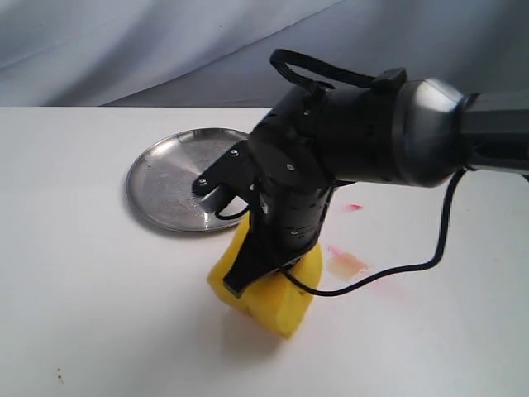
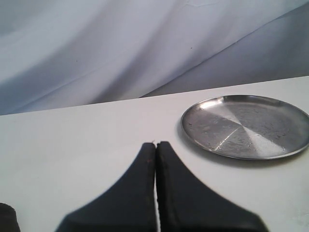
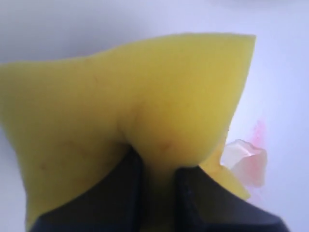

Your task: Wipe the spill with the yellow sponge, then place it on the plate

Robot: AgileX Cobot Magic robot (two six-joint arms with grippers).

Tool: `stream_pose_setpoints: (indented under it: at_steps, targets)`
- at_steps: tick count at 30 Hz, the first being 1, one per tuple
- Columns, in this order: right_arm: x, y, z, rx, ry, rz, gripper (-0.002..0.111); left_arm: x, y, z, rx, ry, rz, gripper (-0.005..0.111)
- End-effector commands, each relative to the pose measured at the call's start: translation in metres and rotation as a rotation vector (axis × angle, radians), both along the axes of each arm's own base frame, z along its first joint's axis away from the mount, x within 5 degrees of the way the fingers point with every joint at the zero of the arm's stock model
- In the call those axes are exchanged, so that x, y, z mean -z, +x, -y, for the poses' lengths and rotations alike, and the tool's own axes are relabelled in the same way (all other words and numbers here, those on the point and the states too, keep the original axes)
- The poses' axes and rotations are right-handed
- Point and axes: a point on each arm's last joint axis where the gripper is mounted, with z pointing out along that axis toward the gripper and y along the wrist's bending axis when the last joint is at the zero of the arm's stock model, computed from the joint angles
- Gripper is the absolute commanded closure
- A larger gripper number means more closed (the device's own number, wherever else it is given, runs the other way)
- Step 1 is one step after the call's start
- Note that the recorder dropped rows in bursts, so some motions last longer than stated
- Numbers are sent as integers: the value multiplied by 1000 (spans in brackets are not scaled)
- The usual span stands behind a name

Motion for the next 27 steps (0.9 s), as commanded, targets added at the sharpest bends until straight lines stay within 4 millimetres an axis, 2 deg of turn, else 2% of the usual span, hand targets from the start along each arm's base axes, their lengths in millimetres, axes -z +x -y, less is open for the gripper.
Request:
stream_pose_setpoints:
  at_steps: [1, 9, 16, 19, 22, 25, 27]
  targets:
    - [11, 20, 26, 82, 19, 16, 108, -1, 0, 0, 0, -4, 10, 107]
    - [33, 64, 64, 233, 17, 7, 108, -1, 0, 0, 0, -4, 10, 107]
    - [76, 99, 100, 316, -63, -17, 108, -1, 0, 0, 0, -4, 10, 107]
    - [89, 117, 116, 358, -131, 26, 108, -1, 0, 0, 0, -4, 10, 107]
    - [87, 137, 131, 408, -170, 55, 108, -1, 0, 0, 0, -4, 10, 107]
    - [67, 165, 155, 507, -148, 95, 108, -1, 0, 0, 0, -4, 10, 107]
    - [60, 173, 163, 539, -132, 83, 108, -1, 0, 0, 0, -4, 10, 107]
